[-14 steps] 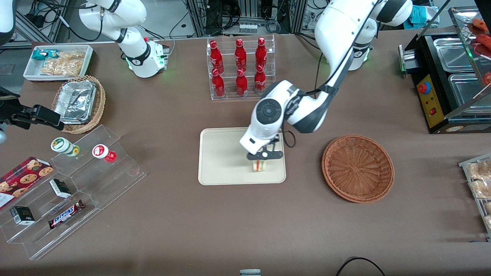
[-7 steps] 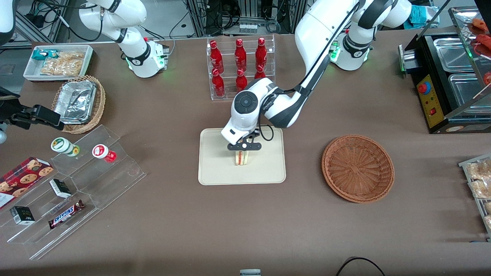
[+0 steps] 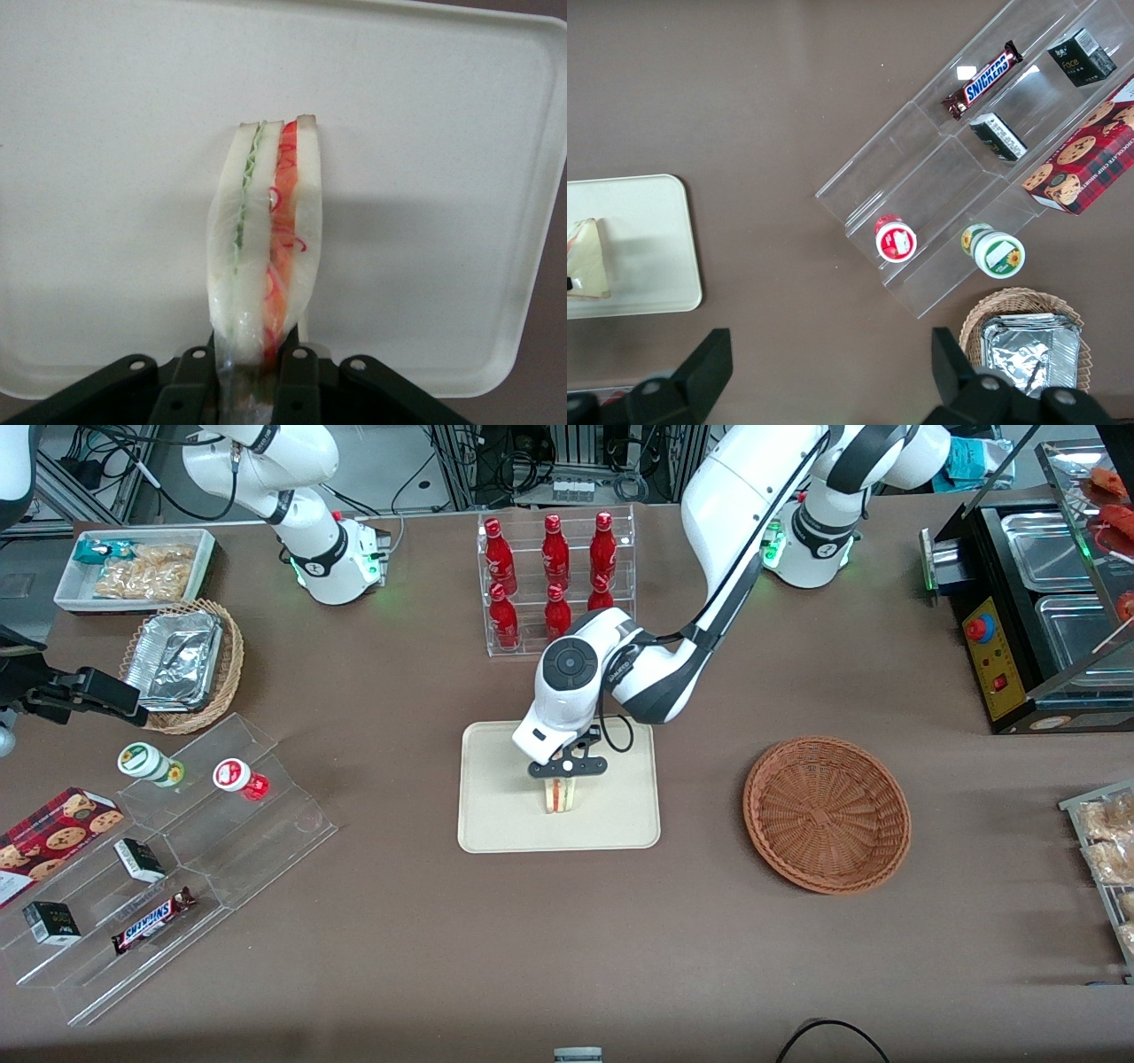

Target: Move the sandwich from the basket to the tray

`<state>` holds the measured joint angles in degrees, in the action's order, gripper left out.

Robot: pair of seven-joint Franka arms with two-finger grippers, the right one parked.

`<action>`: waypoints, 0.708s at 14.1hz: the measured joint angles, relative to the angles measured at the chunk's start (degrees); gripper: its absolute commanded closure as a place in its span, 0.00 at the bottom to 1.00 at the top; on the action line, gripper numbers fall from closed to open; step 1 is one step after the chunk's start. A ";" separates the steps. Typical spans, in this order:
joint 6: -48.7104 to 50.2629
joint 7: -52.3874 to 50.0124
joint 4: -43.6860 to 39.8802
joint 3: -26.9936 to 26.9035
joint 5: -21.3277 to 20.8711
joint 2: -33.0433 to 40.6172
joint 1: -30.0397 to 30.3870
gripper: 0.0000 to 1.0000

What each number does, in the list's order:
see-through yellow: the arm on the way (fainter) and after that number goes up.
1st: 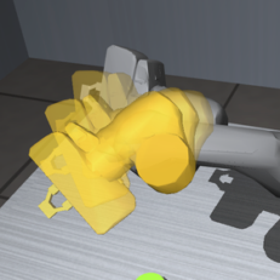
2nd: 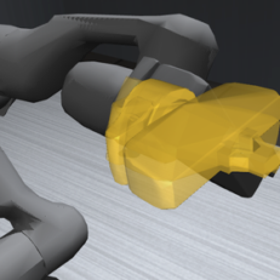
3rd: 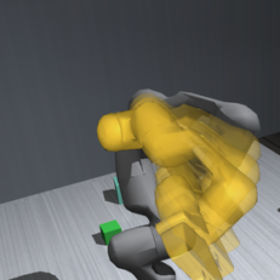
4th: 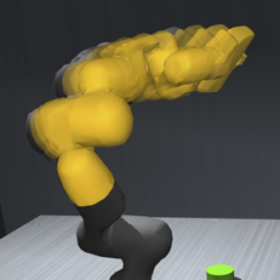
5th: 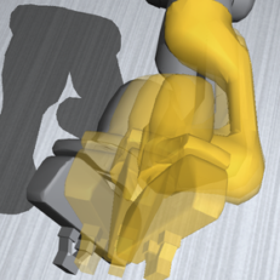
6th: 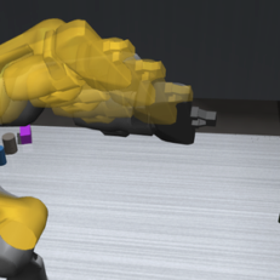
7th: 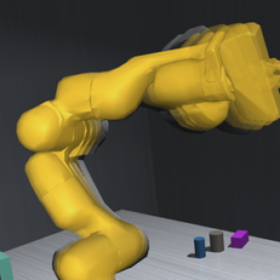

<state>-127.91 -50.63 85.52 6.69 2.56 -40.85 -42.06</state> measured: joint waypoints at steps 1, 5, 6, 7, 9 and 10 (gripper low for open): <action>-0.07 -0.03 -0.30 -0.08 0.00 -0.25 0.00 0.37; -0.36 -0.04 -1.07 -0.31 -0.01 -0.56 0.02 0.00; -0.33 -0.04 -1.56 -0.37 -0.03 -0.44 0.04 0.00; -0.15 -0.04 -2.06 -0.52 -0.09 -0.04 0.07 0.00; 2.70 -0.03 -2.79 -1.80 -0.95 2.00 0.10 0.00; 5.44 -0.03 -3.10 -2.73 -1.67 3.54 0.16 0.00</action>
<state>-122.47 -50.66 82.42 3.97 0.89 -37.32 -41.89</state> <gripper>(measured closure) 0.000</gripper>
